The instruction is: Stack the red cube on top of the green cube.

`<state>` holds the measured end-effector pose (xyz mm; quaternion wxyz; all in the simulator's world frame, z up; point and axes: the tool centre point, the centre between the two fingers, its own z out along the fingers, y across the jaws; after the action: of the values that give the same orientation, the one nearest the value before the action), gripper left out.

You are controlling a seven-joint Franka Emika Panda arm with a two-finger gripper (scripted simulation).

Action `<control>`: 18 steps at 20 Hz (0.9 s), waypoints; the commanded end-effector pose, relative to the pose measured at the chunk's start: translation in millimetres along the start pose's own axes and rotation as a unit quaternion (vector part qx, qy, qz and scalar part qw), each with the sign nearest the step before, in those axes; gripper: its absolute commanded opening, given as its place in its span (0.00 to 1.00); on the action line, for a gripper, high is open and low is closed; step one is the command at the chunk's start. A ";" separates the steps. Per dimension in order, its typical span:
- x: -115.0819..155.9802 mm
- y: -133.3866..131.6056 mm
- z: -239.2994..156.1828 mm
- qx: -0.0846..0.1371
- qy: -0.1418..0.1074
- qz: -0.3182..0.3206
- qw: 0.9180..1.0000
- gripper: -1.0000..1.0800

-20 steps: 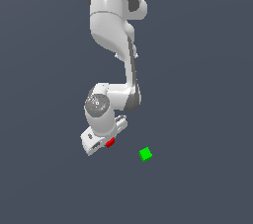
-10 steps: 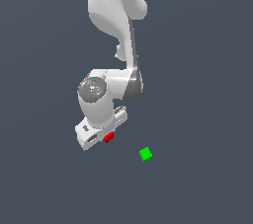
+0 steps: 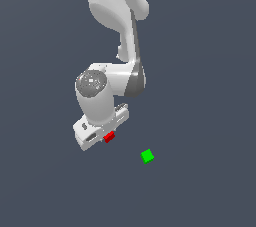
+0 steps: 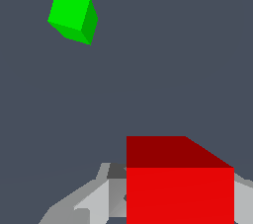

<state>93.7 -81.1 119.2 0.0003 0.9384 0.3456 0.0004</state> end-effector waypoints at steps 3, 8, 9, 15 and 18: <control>6.0 -3.8 2.3 0.000 0.000 0.000 1.000 0.00; 29.9 -18.8 12.0 0.000 0.000 0.000 1.000 0.00; 36.3 -22.7 14.6 0.000 0.000 0.000 1.000 0.00; 78.9 -48.5 32.1 0.000 0.000 0.000 1.000 0.00; 101.2 -61.5 40.8 0.000 0.000 0.000 1.000 0.00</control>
<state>126.5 18.9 82.4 0.0000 0.9384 0.3456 -0.0002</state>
